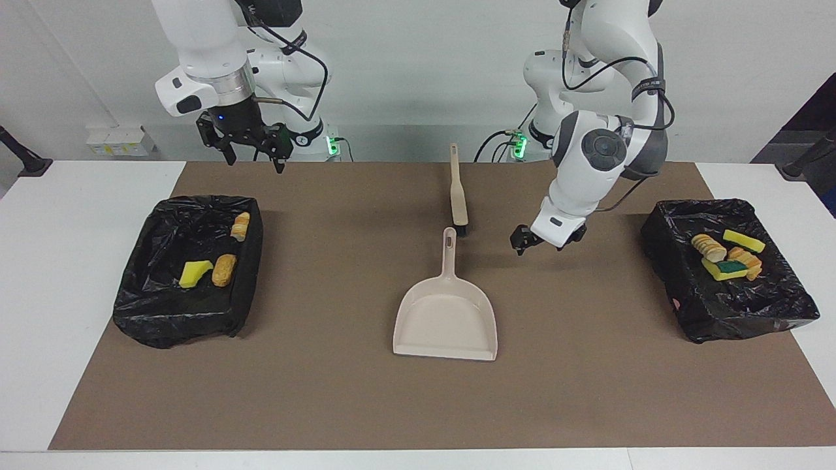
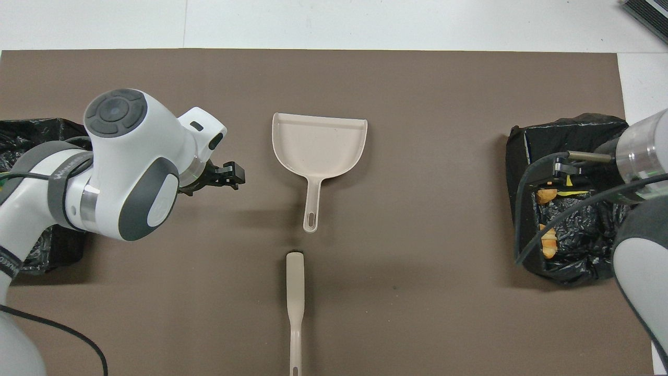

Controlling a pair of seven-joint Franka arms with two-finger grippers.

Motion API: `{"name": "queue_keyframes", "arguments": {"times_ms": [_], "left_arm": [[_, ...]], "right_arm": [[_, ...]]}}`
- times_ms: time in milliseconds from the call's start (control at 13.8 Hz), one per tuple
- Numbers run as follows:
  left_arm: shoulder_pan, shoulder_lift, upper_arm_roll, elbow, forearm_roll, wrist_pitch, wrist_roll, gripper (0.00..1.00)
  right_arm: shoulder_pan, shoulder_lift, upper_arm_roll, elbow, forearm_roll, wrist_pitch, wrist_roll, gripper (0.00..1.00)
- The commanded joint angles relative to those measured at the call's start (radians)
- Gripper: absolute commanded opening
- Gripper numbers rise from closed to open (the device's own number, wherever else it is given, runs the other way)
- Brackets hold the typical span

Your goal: Sweep and dump trash in bin

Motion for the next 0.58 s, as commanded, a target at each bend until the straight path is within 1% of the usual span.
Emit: {"name": "queue_keyframes", "arguments": {"times_ms": [0,72,217,362,507], "left_arm": [[0.056,-0.11,-0.008,-0.133,-0.005,0.002,0.029,1.0],[0.082,-0.139,-0.009,-0.158,-0.005,0.004,0.058,1.0],[0.137,-0.182,-0.008,-0.17,-0.005,-0.018,0.113,1.0],[0.194,-0.207,-0.008,-0.17,-0.005,-0.048,0.155,1.0],[0.258,-0.23,-0.008,-0.166,-0.005,-0.053,0.205,1.0]], "right_arm": [[-0.01,-0.012,0.0,-0.016,0.008,0.014,-0.015,1.0],[-0.01,-0.012,0.0,-0.018,0.008,0.014,-0.015,1.0],[-0.012,-0.012,0.0,-0.018,0.008,0.014,-0.015,1.0],[-0.012,-0.012,0.0,-0.018,0.008,0.014,-0.013,1.0],[-0.012,-0.012,0.0,-0.018,0.008,0.014,-0.01,1.0]]}}
